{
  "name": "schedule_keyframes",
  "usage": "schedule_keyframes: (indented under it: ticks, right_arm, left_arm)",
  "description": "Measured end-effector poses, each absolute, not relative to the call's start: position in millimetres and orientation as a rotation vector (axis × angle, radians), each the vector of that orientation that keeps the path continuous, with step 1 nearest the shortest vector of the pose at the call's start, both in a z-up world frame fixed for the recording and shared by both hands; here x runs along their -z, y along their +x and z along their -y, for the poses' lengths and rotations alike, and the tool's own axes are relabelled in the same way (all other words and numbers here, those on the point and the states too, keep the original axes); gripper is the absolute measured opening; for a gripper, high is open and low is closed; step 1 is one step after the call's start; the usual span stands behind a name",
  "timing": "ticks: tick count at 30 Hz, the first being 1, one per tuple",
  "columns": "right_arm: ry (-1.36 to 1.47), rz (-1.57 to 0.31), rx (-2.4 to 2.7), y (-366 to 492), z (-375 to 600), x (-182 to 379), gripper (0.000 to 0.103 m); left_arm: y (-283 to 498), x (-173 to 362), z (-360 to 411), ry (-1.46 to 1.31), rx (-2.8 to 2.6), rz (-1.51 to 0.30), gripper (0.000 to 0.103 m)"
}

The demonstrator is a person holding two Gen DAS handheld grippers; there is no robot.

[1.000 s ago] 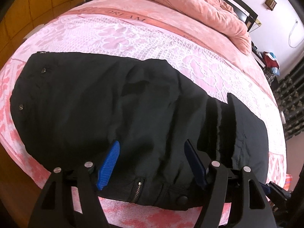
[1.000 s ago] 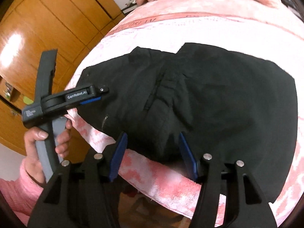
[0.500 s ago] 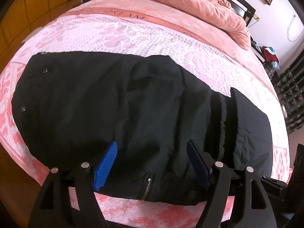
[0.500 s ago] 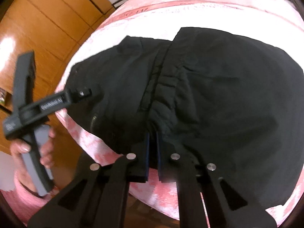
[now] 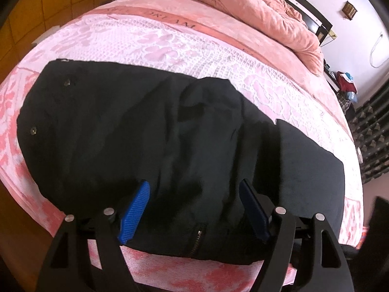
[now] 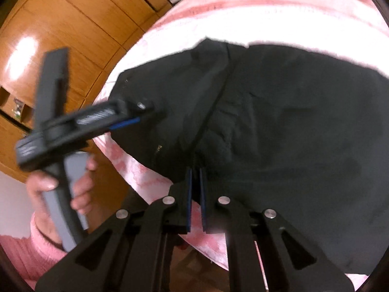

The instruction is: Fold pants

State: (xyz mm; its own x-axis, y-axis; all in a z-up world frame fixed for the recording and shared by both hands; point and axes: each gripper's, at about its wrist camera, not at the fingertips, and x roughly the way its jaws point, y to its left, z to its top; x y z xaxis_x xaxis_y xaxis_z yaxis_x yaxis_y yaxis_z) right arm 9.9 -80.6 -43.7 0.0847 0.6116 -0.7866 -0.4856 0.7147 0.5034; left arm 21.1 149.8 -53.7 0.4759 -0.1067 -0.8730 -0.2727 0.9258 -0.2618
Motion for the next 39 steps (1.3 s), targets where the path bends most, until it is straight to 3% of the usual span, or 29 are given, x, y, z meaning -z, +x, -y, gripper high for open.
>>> schedule_keyframes:
  ticks: [5, 8, 12, 18, 20, 22, 26, 31, 39]
  right_arm:
    - [0.148, -1.254, -0.84, 12.5, 76.7, 54.5, 0.006]
    - [0.169, -1.264, -0.861, 12.8, 80.5, 54.4, 0.025]
    - [0.138, -1.22, -0.841, 7.3, 95.6, 40.4, 0.037]
    - [0.145, -1.144, -0.66, 12.1, 169.6, 8.1, 0.037]
    - [0.131, -1.136, -0.531, 16.6, 207.1, 3.9, 0.042]
    - [0.119, -1.136, -0.416, 21.1, 244.5, 4.2, 0.048]
    - [0.185, -1.217, -0.345, 28.3, 293.8, 26.3, 0.049]
    - [0.304, -1.285, -0.402, 32.8, 308.7, 56.4, 0.05]
    - [0.417, -1.327, -0.529, 45.5, 304.5, 72.9, 0.061]
  left_arm:
    - [26.0, 48.5, -141.7, -0.371, -0.098, -1.07, 0.077]
    - [29.1, 47.9, -134.5, -0.374, -0.085, -1.074, 0.077]
    - [34.2, 45.6, -117.6, -0.344, -0.05, -1.081, 0.077]
    - [41.2, 37.0, -78.6, -0.305, 0.039, -1.073, 0.077]
    - [43.0, 36.1, -65.4, -0.293, 0.068, -1.074, 0.077]
    - [46.3, 36.3, -45.7, -0.266, 0.109, -1.08, 0.077]
    - [48.8, 38.5, -12.3, -0.22, 0.179, -1.089, 0.077]
    - [53.9, 54.5, 7.7, -0.173, 0.212, -1.132, 0.077]
    - [59.4, 76.5, 6.0, -0.153, 0.213, -1.18, 0.078]
